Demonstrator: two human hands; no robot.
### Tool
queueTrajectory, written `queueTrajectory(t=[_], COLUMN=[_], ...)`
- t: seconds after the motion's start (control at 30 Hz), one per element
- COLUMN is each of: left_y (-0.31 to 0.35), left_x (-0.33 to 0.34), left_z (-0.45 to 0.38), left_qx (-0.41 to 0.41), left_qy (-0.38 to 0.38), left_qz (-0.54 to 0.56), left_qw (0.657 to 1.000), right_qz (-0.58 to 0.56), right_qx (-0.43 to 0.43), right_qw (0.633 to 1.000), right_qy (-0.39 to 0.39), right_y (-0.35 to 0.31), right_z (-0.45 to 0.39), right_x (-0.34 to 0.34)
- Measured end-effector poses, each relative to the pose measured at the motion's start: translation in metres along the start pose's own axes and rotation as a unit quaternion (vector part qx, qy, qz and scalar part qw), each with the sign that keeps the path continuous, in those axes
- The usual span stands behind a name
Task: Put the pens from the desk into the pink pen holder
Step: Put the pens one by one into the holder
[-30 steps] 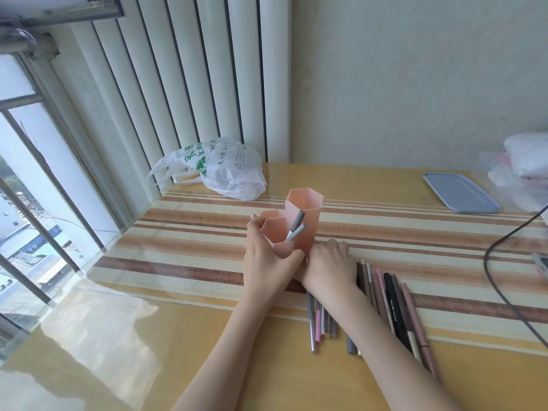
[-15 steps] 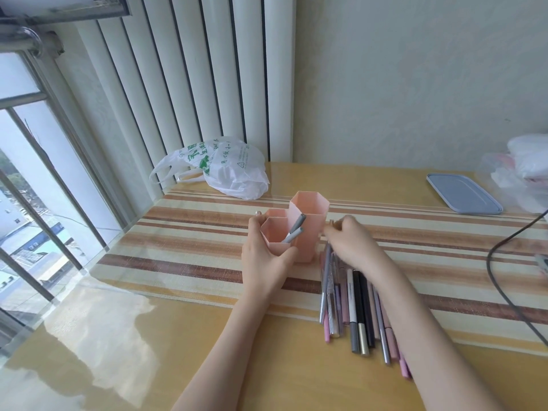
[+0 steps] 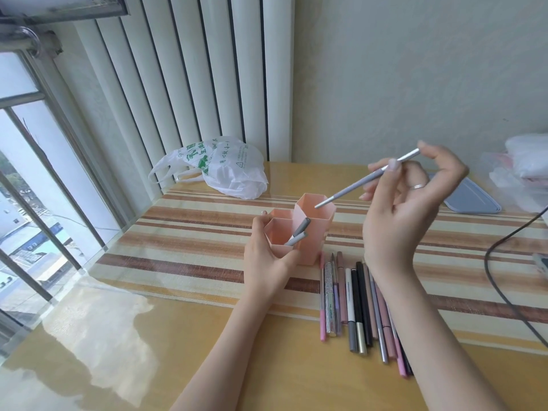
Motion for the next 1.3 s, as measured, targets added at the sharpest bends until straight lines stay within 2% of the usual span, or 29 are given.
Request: queueTrajectory(t=[0.13,0.33,0.4,0.53,0.6,0.67,0.77,0.87,0.93,1.17,1.3], left_y=[0.001,0.0,-0.001,-0.002,-0.001,-0.001,-0.001,-0.001,-0.001,0.0,0.001], left_x=[0.0,0.0,0.0,-0.001,-0.004,-0.006,-0.007,-0.006,-0.005,-0.004,-0.006], left_z=[0.0,0.0,0.0,0.001,0.002,0.003,0.003,0.002,0.002,0.002,0.003], left_qx=[0.007,0.015,0.014,0.002,-0.003,-0.006,-0.012,-0.017,-0.017,-0.004,-0.002], left_qy=[0.0,0.009,0.013,0.029,0.049,0.069,0.086,0.091,0.091,0.09,0.095], left_qz=[-0.002,-0.003,0.002,0.002,-0.003,-0.001,0.001,-0.011,-0.018,-0.018,-0.013], left_qw=[1.0,1.0,1.0,1.0,0.999,0.998,0.996,0.996,0.996,0.996,0.995], right_qz=[0.08,0.183,0.188,0.158,0.171,0.232,0.338,0.424,0.449,0.46,0.387], right_qx=[0.026,0.087,0.105,0.147,0.185,0.237,0.322,0.361,0.36,0.326,0.341], right_qw=[0.993,0.96,0.955,0.961,0.952,0.913,0.789,0.676,0.648,0.678,0.749], right_qy=[-0.087,-0.192,-0.204,-0.173,-0.174,-0.239,-0.398,-0.483,-0.499,-0.473,-0.415], right_y=[0.021,0.043,0.045,0.048,0.053,0.066,0.084,0.091,0.093,0.092,0.088], right_z=[0.009,0.02,0.021,0.017,0.015,0.018,0.038,0.063,0.074,0.075,0.064], right_x=[0.011,0.022,0.022,0.017,0.011,0.008,0.015,0.027,0.031,0.037,0.031])
Point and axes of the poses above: each hand's wrist, its own z-axis away from the middle knuckle, its own x-axis out of the palm, y = z × x, the point moved 4 cm from there along -z, towards the middle knuckle, and after that the axes turned 15 degrees about -y, right-handed, at the moved point
